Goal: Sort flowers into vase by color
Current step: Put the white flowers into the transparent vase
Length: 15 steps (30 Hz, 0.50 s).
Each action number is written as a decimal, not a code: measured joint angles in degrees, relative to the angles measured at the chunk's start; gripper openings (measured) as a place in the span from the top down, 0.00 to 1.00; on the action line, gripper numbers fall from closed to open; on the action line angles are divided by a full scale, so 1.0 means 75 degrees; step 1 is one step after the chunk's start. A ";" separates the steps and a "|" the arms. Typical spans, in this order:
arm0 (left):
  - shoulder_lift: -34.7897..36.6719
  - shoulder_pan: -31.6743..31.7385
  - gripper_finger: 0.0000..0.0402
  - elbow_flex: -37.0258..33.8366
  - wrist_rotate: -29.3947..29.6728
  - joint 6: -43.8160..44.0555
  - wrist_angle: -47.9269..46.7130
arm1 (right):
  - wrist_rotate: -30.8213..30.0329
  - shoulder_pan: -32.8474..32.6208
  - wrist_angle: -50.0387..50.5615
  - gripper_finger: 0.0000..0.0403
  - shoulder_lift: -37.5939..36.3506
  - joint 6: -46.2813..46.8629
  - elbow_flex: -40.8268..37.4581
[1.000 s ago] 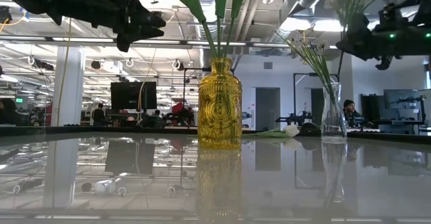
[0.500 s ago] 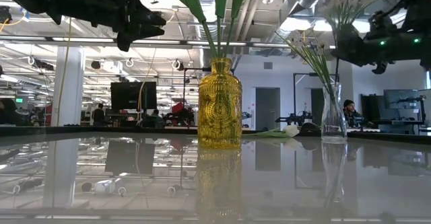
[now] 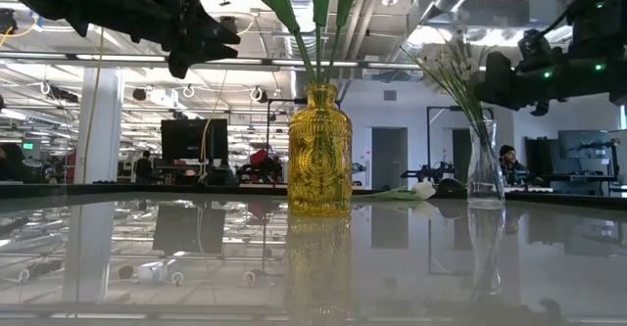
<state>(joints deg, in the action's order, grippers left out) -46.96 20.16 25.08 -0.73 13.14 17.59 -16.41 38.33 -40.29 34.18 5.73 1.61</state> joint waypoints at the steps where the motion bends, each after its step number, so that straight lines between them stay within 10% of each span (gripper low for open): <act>1: 0.0000 0.0000 0.65 0.0000 -0.0002 -0.0002 -0.0020 | 0.0000 -0.0033 -0.0036 0.66 -0.0003 -0.0087 0.0029; 15: 0.0000 0.0000 0.65 0.0000 -0.0015 -0.0100 -0.0091 | 0.0000 -0.0685 0.4126 0.43 -0.0182 -0.1392 0.1689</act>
<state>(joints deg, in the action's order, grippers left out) -46.96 20.16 25.08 -0.84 12.39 16.91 -16.40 33.19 -9.34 32.82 -4.71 14.28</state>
